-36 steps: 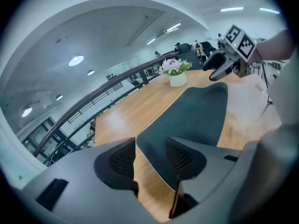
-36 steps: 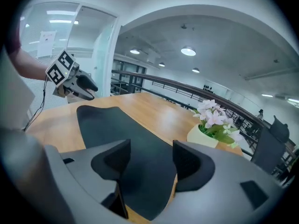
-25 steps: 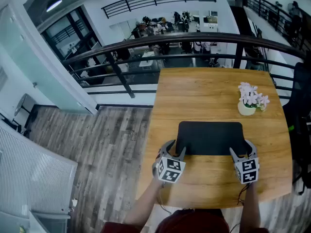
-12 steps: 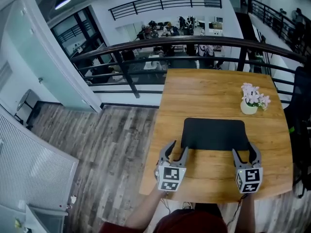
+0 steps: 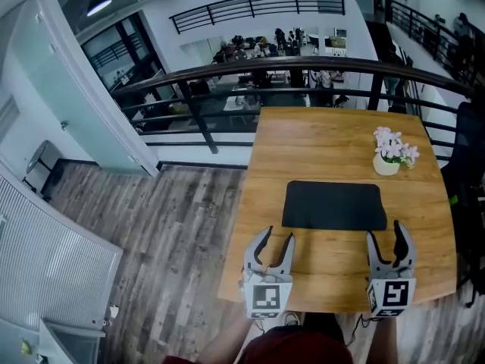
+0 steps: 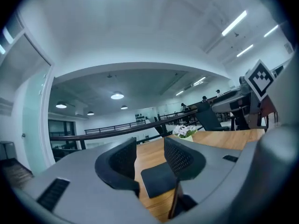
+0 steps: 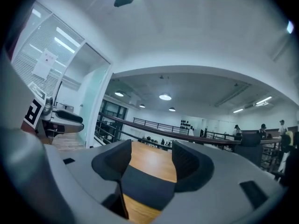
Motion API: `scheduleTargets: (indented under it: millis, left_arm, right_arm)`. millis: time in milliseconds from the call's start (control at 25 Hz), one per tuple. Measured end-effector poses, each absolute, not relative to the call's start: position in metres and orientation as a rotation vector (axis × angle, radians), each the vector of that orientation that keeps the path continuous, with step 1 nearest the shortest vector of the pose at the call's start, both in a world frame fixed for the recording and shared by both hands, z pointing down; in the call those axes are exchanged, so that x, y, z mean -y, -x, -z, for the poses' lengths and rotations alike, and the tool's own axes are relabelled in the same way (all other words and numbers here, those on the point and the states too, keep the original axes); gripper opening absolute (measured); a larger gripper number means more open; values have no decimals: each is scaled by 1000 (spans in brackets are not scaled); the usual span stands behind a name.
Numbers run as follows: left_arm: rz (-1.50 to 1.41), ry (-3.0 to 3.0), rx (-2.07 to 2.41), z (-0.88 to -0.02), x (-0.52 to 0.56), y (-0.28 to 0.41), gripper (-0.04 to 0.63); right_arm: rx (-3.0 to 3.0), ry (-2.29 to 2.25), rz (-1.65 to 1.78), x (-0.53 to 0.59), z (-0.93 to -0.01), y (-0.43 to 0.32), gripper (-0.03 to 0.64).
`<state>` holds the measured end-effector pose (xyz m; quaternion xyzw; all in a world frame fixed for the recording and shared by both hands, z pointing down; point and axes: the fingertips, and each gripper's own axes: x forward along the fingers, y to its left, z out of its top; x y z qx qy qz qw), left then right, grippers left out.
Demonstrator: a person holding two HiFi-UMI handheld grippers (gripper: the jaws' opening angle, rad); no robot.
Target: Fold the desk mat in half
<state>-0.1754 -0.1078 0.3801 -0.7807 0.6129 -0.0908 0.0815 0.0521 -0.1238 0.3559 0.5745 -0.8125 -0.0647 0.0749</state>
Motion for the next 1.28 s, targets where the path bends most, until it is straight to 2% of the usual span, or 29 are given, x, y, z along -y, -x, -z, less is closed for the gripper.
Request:
scheduleTargets:
  millis: [200, 360, 480, 600, 840, 1280]
  left_arm:
    - [66, 2359, -1851, -357, 90, 176, 204]
    - [-44, 2386, -1861, -353, 85, 176, 170]
    - [-29, 2370, -1900, -359, 86, 183, 142]
    - [-105, 2348, -1949, -352, 83, 194, 67]
    - [-102, 2330, -1996, -348, 78, 204, 34]
    - [-176, 2341, -1973, -336, 71, 215, 21]
  right_arm:
    - [2480, -1796, 298, 101, -327, -55, 276]
    - [2461, -1851, 321, 96, -328, -70, 241]
    - [2434, -1890, 312, 92, -330, -80, 195]
    - [2408, -1912, 309, 88, -332, -83, 166]
    - [2373, -2025, 412, 77, -319, -93, 37]
    - [2434, -2022, 327, 76, -314, -89, 15]
